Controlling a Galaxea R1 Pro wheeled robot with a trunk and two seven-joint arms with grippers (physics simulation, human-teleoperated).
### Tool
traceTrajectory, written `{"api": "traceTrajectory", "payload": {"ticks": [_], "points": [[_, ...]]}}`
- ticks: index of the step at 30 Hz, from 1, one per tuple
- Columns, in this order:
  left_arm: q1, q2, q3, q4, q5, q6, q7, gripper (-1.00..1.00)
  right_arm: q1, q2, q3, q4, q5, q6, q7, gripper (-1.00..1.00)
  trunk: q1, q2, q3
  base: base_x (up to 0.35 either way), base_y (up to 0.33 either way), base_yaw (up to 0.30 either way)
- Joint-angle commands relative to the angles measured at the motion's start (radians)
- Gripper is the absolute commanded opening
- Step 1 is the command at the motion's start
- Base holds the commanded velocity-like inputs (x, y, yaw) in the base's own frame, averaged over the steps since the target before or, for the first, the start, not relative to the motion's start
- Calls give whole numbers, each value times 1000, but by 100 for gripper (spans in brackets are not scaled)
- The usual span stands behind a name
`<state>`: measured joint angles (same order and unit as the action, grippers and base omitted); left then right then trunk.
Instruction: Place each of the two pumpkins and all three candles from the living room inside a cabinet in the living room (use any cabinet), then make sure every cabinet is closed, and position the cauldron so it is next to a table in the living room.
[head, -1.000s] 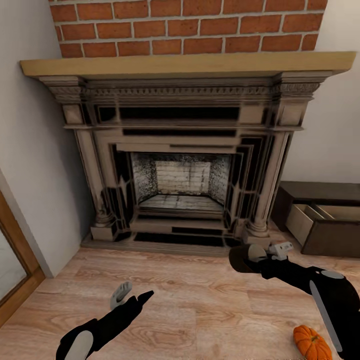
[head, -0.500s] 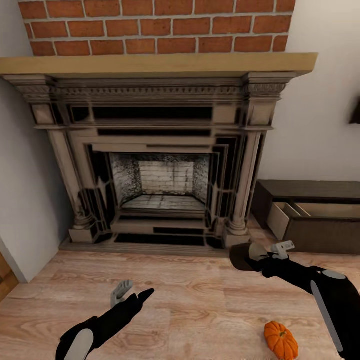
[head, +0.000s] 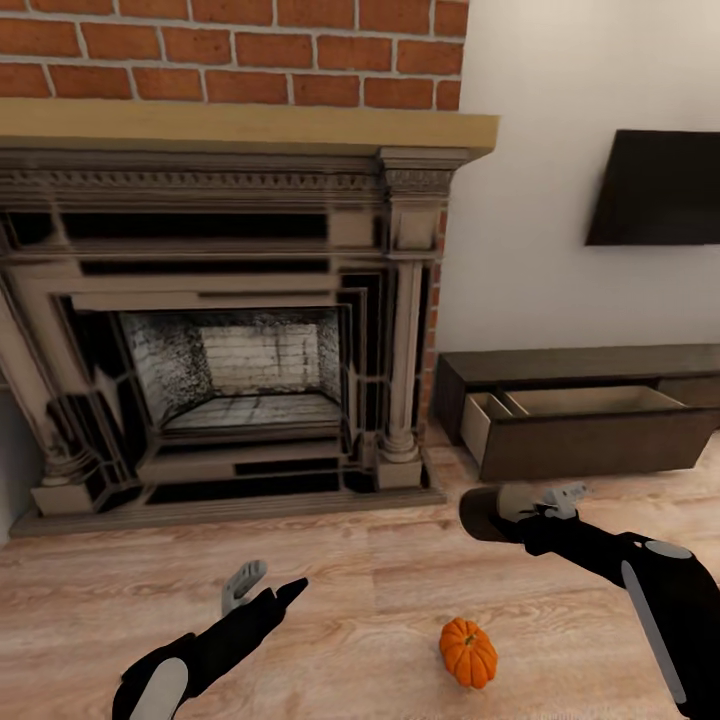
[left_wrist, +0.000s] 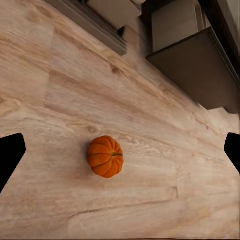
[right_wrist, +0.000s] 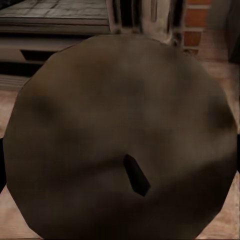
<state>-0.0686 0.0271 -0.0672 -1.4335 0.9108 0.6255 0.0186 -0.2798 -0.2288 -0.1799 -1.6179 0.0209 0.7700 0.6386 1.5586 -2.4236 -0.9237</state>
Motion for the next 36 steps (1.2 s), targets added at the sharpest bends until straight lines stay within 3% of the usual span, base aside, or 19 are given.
{"api": "traceTrajectory", "payload": {"ticks": [1,15,36], "points": [[0,1,0,-1,3,3,2,100,-1,0,-1,0,-4,6,5,-100,0,0,-1,0,-347,-299],[0,1,0,1,2,3,3,100,-1,0,-1,0,-4,6,5,-100,0,0,-2,15,-349,-296],[0,1,0,1,2,3,3,100,-1,-1,-1,0,-4,6,6,-100,0,0,-26,131,-341,-216]]}}
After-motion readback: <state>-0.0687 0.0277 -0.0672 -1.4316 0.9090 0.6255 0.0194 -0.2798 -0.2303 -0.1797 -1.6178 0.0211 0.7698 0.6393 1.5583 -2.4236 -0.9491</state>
